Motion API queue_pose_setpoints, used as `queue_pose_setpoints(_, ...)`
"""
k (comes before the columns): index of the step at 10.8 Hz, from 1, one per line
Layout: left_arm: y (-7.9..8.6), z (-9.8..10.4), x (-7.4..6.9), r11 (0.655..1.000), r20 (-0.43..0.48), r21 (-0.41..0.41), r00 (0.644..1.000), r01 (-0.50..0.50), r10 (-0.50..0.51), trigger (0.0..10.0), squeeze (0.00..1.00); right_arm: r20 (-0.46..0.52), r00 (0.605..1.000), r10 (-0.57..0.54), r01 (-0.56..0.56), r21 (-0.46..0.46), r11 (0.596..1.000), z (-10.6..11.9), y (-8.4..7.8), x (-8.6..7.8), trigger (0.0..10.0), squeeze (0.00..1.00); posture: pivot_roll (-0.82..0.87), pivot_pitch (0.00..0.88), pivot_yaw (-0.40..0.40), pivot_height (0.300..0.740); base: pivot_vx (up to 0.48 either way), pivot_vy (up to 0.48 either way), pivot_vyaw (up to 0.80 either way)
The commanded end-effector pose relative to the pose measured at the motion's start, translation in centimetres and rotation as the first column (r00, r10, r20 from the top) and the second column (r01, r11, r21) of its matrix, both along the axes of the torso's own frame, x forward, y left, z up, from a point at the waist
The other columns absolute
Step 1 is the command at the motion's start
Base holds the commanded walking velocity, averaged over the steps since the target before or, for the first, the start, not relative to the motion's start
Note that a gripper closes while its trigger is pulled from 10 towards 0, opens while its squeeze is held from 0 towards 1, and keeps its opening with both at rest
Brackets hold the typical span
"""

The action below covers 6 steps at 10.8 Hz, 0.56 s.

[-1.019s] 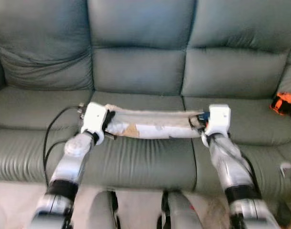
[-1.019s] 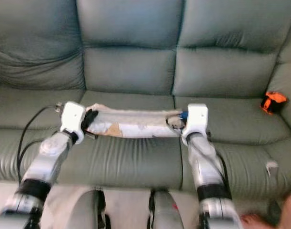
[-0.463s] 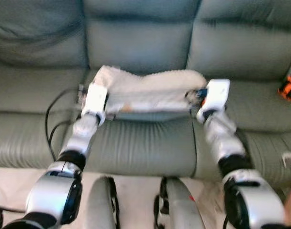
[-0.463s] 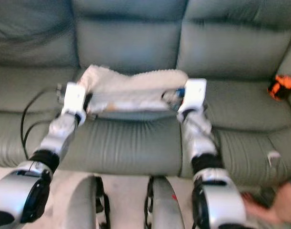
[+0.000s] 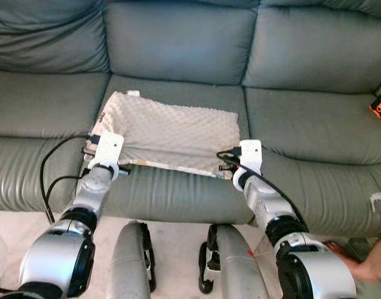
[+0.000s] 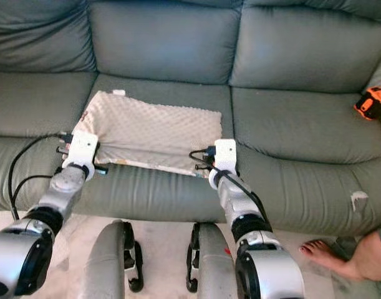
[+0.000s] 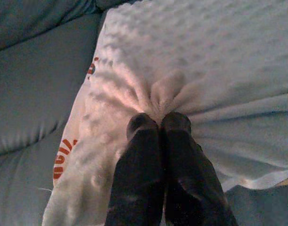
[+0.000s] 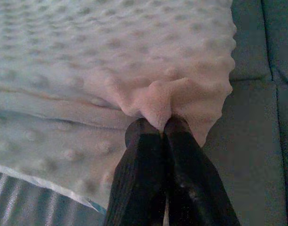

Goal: Move the pillow to the sofa

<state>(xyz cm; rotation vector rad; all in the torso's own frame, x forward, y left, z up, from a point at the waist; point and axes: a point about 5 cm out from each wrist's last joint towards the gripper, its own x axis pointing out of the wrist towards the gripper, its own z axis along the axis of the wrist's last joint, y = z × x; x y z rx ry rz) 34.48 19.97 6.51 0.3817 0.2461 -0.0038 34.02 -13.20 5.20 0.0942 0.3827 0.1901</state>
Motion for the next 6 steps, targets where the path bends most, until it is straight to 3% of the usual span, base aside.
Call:
queue_pose_setpoints(1,1.8,-0.6,-0.8,0.998,-0.019,0.028,0.998,-0.059,0.059,10.0,0.0,-0.033,0.998,-0.053,0.052,-0.026,0.998,-0.6,-1.9,-0.3,10.0,0.0,-0.07,0.292,-0.052,0.65,0.0,0.0,0.0)
queue_pose_setpoints(3,2.7,-1.4,-1.5,0.995,-0.043,-0.02,0.994,-0.103,0.102,10.0,0.0,-0.032,0.995,-0.095,0.091,-0.096,0.991,-0.5,-3.7,-0.3,10.0,0.0,-0.07,0.28,-0.06,0.65,0.0,0.0,0.0)
queue_pose_setpoints(4,2.7,-1.9,-2.0,0.993,-0.056,-0.038,0.993,-0.107,0.105,10.0,1.0,-0.042,0.993,-0.112,0.108,-0.082,0.991,-0.6,-4.2,-0.3,10.0,1.0,-0.07,0.275,-0.062,0.65,0.0,0.0,0.0)
queue_pose_setpoints(6,2.6,-3.0,-2.8,0.994,-0.091,-0.046,0.991,-0.1,0.095,10.0,1.0,-0.045,0.992,-0.12,0.116,-0.079,0.99,-0.6,-4.3,-0.3,10.0,1.0,-0.07,0.262,-0.067,0.65,0.0,0.0,0.0)
